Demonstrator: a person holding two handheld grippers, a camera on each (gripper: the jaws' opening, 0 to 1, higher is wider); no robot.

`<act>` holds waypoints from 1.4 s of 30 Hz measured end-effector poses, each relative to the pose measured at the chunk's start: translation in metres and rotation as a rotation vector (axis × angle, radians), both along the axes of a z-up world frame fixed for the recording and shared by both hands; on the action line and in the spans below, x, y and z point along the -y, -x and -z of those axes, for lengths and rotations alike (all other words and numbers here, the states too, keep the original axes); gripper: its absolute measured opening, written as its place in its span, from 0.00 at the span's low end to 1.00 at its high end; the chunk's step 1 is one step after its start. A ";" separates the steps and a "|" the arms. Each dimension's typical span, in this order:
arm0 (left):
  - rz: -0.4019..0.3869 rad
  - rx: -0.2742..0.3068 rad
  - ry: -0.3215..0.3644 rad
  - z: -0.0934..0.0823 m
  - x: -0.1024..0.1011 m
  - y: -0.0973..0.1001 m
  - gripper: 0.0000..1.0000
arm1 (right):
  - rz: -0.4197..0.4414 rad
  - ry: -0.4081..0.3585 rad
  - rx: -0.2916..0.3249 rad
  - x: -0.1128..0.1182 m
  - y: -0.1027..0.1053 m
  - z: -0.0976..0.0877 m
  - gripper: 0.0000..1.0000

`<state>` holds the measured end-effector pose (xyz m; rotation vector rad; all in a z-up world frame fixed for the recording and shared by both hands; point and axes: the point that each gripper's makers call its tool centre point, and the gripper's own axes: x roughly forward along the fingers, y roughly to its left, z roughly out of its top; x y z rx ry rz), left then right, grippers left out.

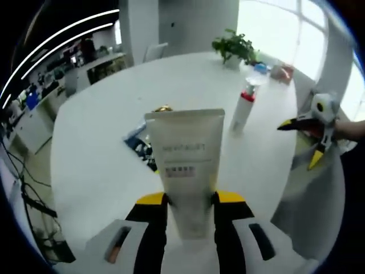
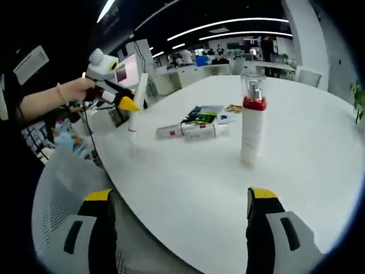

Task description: Arrange the skincare products in the storage area until every visible bottle or jar stands upright without overlapping.

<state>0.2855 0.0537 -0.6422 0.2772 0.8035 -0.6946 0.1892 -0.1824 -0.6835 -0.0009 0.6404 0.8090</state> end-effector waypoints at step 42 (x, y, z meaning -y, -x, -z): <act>-0.035 0.124 0.191 -0.063 0.075 0.041 0.33 | -0.039 -0.466 0.107 -0.125 -0.043 -0.150 0.68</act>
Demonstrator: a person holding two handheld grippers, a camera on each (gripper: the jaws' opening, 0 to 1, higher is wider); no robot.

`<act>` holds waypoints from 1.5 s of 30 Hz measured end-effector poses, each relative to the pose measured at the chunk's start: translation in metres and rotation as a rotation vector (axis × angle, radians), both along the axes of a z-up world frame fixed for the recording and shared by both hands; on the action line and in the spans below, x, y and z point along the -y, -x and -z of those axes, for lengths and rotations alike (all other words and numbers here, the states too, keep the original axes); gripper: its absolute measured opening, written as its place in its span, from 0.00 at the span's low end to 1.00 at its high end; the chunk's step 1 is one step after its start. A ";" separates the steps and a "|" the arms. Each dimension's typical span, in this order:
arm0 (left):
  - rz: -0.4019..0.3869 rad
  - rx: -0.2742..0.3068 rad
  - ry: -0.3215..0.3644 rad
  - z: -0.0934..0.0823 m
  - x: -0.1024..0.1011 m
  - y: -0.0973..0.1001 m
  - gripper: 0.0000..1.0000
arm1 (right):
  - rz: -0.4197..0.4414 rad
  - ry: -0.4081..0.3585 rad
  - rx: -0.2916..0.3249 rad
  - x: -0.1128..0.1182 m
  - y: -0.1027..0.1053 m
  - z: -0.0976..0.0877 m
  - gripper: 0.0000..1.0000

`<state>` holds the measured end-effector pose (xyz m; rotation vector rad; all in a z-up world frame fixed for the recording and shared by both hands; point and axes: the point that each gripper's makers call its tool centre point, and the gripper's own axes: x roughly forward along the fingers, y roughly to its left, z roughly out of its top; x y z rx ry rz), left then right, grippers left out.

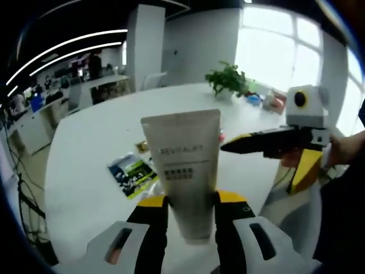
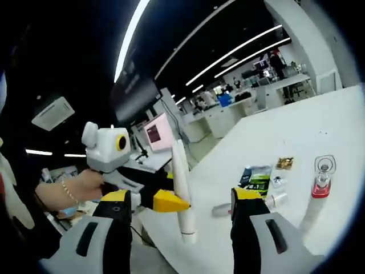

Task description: Arrange the skincare products in the storage area until every visible bottle or jar stands upright without overlapping.

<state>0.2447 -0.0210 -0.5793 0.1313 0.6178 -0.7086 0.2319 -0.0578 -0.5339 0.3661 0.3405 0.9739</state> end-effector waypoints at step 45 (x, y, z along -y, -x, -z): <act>0.043 0.009 -0.057 -0.004 0.042 0.018 0.34 | 0.058 0.111 -0.164 -0.006 -0.011 0.028 0.14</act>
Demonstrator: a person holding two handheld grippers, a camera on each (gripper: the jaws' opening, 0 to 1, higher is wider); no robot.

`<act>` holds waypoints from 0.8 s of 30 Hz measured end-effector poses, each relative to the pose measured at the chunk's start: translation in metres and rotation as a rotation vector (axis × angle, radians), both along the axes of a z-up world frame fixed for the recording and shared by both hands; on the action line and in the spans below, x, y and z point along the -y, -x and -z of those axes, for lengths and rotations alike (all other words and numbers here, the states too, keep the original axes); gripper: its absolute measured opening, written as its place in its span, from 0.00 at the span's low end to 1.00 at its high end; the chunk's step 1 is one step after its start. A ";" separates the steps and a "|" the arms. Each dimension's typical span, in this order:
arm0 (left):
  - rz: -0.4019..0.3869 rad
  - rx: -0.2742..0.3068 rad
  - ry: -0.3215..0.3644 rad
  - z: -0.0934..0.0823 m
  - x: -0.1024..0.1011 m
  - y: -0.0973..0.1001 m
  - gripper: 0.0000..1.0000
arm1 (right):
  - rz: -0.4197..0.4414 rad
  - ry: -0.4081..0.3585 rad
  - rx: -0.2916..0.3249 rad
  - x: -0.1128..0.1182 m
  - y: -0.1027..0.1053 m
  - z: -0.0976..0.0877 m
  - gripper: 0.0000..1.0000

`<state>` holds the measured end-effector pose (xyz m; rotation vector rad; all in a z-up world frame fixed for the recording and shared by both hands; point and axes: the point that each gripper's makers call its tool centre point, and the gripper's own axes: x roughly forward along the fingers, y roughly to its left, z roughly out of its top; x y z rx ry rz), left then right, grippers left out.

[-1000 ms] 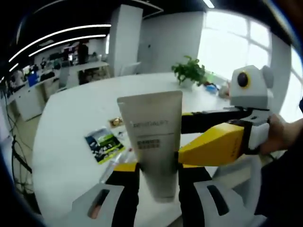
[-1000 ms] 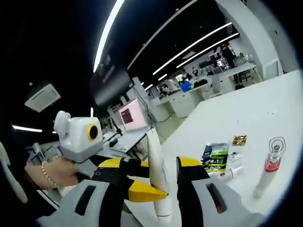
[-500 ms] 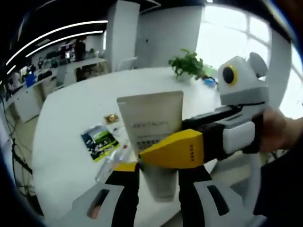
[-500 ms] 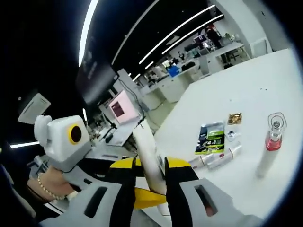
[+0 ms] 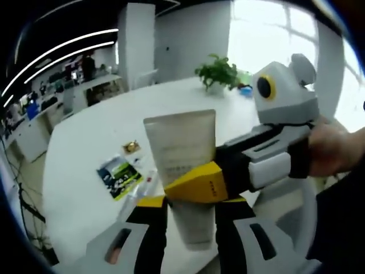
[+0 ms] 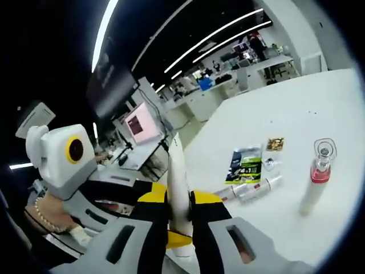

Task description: Arrange the skincare products in the storage area until every visible bottle or jar stands upright without overlapping.

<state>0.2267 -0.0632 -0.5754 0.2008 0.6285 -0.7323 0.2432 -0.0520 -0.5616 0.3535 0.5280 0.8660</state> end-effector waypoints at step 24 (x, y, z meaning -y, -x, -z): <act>0.262 -0.010 -0.032 0.000 -0.024 0.020 0.35 | -0.137 0.053 0.086 0.012 0.011 0.003 0.12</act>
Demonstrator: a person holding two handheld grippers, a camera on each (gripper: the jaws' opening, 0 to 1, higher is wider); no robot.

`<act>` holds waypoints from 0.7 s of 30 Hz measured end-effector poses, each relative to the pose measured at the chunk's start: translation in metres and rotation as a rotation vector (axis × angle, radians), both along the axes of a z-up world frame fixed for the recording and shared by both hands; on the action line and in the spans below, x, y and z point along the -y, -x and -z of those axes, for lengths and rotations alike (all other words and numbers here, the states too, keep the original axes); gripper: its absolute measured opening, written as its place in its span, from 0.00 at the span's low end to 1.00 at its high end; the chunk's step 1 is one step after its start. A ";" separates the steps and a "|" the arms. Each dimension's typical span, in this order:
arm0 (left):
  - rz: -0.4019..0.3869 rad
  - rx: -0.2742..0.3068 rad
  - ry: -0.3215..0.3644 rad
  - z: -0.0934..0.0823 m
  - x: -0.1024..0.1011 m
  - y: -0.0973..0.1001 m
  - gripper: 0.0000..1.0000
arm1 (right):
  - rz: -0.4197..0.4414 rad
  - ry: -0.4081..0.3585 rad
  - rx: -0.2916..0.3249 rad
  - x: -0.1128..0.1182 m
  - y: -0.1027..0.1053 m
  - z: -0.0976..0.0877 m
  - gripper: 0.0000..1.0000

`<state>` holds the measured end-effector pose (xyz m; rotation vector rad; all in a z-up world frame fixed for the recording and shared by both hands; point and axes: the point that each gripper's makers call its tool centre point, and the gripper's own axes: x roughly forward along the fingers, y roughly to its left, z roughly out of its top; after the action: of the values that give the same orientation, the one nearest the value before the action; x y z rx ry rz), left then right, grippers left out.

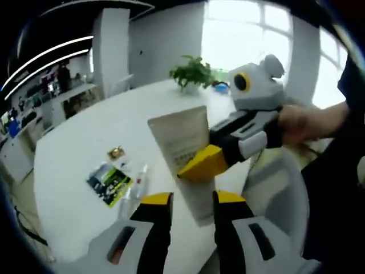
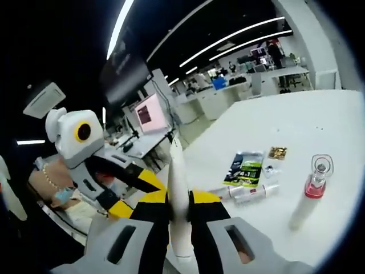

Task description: Arrange the skincare products in the storage area until every visible bottle or jar stands upright without overlapping.

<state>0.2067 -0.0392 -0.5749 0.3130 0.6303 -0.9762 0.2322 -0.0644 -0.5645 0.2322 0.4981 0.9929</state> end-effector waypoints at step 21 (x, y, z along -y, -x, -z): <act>0.344 0.055 0.063 -0.077 0.024 0.005 0.32 | -0.485 -0.067 0.128 -0.036 0.051 -0.028 0.12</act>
<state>0.2021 -0.0631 -0.4983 0.3989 0.5027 -1.3094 0.1812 -0.0287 -0.5367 0.1062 0.4120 1.4893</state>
